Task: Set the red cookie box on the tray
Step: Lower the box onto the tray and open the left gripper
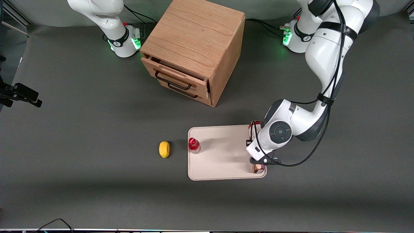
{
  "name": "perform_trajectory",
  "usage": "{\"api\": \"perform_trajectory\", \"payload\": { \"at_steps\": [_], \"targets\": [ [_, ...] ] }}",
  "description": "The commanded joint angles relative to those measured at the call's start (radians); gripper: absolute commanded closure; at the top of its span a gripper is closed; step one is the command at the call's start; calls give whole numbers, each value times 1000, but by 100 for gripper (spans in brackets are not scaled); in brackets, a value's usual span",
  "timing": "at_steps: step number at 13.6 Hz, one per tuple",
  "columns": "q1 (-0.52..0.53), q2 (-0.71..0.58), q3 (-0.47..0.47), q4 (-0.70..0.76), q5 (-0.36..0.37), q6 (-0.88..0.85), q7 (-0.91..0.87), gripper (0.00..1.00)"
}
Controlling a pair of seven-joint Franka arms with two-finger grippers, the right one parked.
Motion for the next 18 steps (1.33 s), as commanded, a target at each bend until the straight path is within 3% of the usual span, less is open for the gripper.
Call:
{"api": "perform_trajectory", "payload": {
  "at_steps": [1,2,5,9,12,18],
  "targets": [
    [-8,1,2,-3,17,16,-30,100],
    [-6,2,2,-4,17,16,-32,85],
    [1,-1,2,-18,17,50,-30,0],
    [43,-128,1,-64,-16,61,-21,0],
    [118,-299,-24,-142,-97,20,-16,0],
    [302,-588,-22,-162,-97,-365,170,0]
  ]
}}
